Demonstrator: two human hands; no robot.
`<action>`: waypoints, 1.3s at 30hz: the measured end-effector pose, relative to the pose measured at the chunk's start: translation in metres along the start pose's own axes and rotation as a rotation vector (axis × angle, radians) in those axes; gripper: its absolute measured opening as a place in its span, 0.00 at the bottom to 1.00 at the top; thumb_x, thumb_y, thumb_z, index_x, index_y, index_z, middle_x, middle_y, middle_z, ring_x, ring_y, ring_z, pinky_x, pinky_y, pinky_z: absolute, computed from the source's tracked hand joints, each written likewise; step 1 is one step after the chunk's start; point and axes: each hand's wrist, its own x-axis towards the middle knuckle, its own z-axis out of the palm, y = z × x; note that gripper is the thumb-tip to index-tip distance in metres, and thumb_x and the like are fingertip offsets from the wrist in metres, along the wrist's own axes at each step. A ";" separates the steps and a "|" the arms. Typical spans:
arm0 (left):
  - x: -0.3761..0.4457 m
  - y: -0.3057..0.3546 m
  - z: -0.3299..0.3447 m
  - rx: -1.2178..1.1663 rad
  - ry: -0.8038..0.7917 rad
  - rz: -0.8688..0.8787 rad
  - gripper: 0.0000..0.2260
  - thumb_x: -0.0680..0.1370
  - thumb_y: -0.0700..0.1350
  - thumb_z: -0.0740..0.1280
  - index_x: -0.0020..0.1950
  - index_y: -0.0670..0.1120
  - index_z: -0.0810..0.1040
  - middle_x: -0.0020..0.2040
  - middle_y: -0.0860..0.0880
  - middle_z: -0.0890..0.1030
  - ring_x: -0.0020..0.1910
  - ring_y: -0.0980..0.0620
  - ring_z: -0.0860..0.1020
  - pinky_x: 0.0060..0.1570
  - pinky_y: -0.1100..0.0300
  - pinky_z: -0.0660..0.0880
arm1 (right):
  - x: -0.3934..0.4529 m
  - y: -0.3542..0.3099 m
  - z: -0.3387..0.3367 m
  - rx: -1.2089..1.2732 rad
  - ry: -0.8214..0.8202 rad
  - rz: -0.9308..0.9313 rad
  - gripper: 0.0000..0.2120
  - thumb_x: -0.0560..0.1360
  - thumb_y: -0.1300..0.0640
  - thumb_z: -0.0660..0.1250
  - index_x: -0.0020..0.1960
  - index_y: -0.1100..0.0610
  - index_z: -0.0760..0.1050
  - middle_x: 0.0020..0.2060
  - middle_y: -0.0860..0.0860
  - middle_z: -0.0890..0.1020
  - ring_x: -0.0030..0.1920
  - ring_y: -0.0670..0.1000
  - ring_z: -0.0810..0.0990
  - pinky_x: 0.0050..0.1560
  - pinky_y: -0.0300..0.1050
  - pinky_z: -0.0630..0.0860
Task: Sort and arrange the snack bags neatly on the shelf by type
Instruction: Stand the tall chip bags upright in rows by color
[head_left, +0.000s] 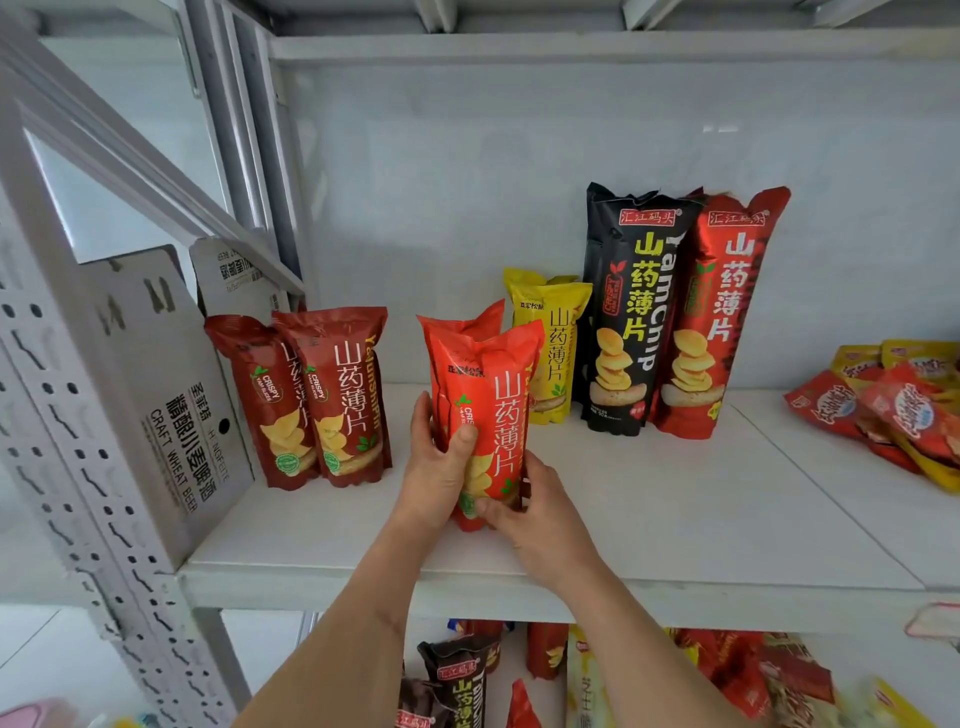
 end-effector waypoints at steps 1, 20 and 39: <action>0.002 -0.001 0.001 -0.004 -0.004 -0.006 0.63 0.53 0.81 0.69 0.81 0.54 0.52 0.74 0.49 0.71 0.67 0.52 0.76 0.67 0.48 0.75 | 0.002 0.000 -0.001 -0.015 -0.004 -0.004 0.30 0.74 0.47 0.73 0.72 0.42 0.65 0.62 0.45 0.73 0.60 0.44 0.76 0.61 0.41 0.75; 0.110 -0.033 -0.003 -0.055 -0.153 -0.061 0.60 0.52 0.82 0.68 0.78 0.59 0.54 0.67 0.55 0.77 0.60 0.55 0.81 0.60 0.53 0.79 | 0.092 0.010 0.016 0.088 0.060 0.054 0.31 0.76 0.50 0.72 0.75 0.44 0.61 0.65 0.42 0.76 0.64 0.45 0.76 0.66 0.48 0.75; 0.184 -0.060 0.015 -0.202 -0.138 -0.177 0.49 0.62 0.81 0.63 0.74 0.52 0.70 0.65 0.46 0.81 0.63 0.45 0.81 0.65 0.40 0.75 | 0.159 0.032 0.039 -0.060 0.308 0.068 0.31 0.73 0.46 0.72 0.73 0.45 0.64 0.64 0.43 0.76 0.63 0.46 0.76 0.63 0.50 0.76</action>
